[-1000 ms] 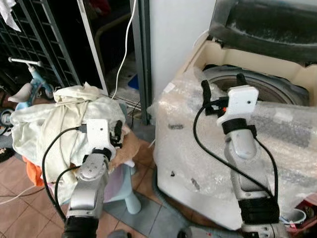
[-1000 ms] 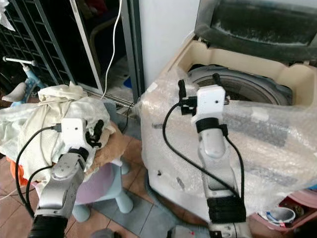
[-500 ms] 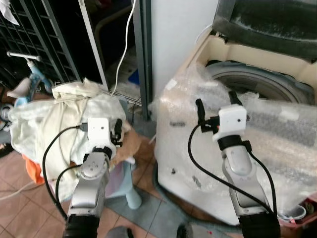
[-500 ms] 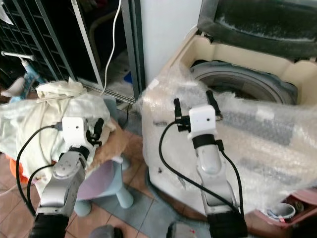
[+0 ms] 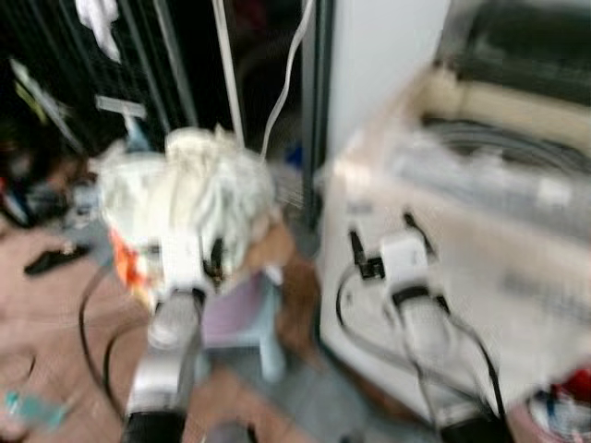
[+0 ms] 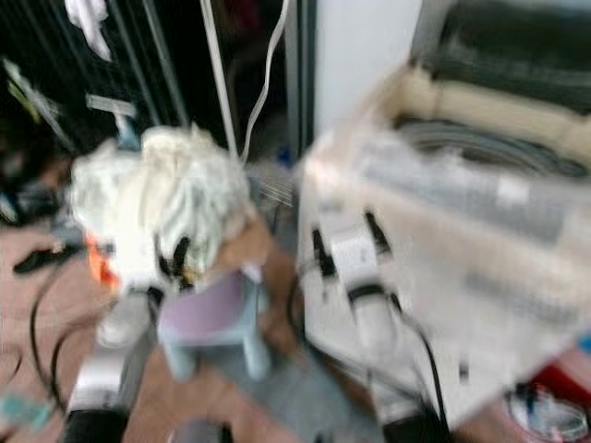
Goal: Clothes washing
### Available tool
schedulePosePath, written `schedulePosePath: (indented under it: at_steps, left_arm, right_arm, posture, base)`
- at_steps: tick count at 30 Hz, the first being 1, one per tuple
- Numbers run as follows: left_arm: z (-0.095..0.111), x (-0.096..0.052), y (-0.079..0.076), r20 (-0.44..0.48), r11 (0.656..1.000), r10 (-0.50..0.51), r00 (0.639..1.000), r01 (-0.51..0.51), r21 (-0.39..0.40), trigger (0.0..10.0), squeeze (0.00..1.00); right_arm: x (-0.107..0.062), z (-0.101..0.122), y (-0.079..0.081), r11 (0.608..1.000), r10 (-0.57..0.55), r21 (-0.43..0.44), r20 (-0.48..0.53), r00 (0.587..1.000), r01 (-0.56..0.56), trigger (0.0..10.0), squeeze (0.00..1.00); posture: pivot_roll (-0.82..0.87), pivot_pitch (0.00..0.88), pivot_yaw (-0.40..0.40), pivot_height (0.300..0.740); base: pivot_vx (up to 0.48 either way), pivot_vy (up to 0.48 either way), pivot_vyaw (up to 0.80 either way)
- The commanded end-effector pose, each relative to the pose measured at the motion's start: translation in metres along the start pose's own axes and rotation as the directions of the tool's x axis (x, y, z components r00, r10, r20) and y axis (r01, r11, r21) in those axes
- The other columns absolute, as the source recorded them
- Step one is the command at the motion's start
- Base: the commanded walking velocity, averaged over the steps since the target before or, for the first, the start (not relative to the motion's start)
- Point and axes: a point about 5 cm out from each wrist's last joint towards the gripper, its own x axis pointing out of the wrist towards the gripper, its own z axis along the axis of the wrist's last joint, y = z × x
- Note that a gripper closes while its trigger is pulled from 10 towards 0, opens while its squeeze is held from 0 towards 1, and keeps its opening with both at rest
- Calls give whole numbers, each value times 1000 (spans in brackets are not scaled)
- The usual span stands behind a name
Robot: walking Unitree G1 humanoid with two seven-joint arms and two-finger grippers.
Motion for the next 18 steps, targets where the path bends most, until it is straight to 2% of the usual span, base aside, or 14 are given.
schedulePosePath:
  at_steps: [1, 3, 5, 6, 7, 10, 13, 16, 18]
  left_arm:
    - [4, 2, 4, 12, 1000, 2, 1000, -2, 10, 10000, 0]
    - [4, 2, 2, 13, 1000, -4, 1000, 4, 14, 10000, 0]
    - [4, 1, 3, 17, 1000, -1, 1000, 1, 25, 10000, 0]
    - [2, 0, 4, 17, 1000, 3, 1000, -4, 28, 10000, 0]
    - [0, -2, 6, 13, 999, 9, 1000, -9, 31, 10000, 0]
    - [-2, -4, 9, 4, 999, 15, 1000, -15, 31, 10000, 0]
    - [-5, -4, 11, 2, 999, 27, 1000, -27, 34, 10000, 0]
    - [-3, -4, 7, 18, 1000, 12, 1000, -13, 24, 10000, 0]
    - [-4, -3, 4, 17, 1000, 12, 1000, -12, 18, 10000, 0]
  right_arm:
    - [3, 4, 6, 1000, 18, -25, 15, 1000, -18, 10000, 0]
    - [4, 1, 10, 999, 53, -2, -6, 999, -53, 10000, 0]
    - [5, 0, 1, 998, -32, 60, -52, 998, 35, 10000, 0]
    - [4, 2, -8, 988, -117, 93, -59, 991, 122, 10000, 0]
    - [2, 4, -13, 982, -167, 79, -57, 984, 171, 10000, 0]
    - [-2, 3, -18, 981, -168, 82, -83, 982, 174, 10000, 0]
    - [-6, -1, -23, 971, -182, 133, -113, 977, 196, 10000, 0]
    - [-11, 2, -29, 963, -201, 160, -109, 973, 217, 10000, 0]
    - [-14, 0, -28, 964, -178, 181, -100, 979, 194, 10000, 0]
  posture:
    - [-70, 0, 41, 740]
    - [-68, 0, 43, 740]
    - [-66, 0, 44, 740]
    - [-72, 0, 48, 740]
    - [-78, 0, 52, 740]
    - [-85, 0, 54, 740]
    - [-92, 0, 47, 740]
    - [-93, 0, 42, 740]
    - [-94, 0, 41, 740]
  base:
    - [0, 0, 0]
    - [0, 0, 0]
    - [0, 0, 0]
    - [0, 0, 0]
    - [0, 0, 0]
    - [0, 0, 0]
    - [0, 0, 0]
    - [0, 0, 0]
    - [0, 0, 0]
